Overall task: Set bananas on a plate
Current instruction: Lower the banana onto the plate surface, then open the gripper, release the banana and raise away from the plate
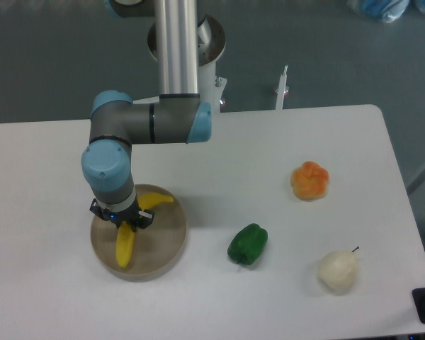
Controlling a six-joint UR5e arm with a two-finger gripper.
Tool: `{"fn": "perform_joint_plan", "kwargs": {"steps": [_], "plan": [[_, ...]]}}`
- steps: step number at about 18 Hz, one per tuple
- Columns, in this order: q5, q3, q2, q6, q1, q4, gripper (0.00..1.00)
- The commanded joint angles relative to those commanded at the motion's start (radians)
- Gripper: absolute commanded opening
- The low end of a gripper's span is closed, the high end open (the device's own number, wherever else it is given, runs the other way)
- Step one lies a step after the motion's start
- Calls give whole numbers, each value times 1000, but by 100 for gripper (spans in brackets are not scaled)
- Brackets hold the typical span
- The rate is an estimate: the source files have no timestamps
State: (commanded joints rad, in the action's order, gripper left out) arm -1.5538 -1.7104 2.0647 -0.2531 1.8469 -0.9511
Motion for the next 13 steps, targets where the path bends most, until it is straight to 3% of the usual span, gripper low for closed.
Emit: {"fn": "perform_joint_plan", "kwargs": {"steps": [4,7,8,9,13], "plan": [[-5,2,-2,-3,0,0,53],[-6,14,-14,-11,2,-2,65],[-9,17,-17,-11,5,-2,78],[-14,18,-29,-11,6,-3,100],[-80,35,-58,-18,54,0,100]]}}
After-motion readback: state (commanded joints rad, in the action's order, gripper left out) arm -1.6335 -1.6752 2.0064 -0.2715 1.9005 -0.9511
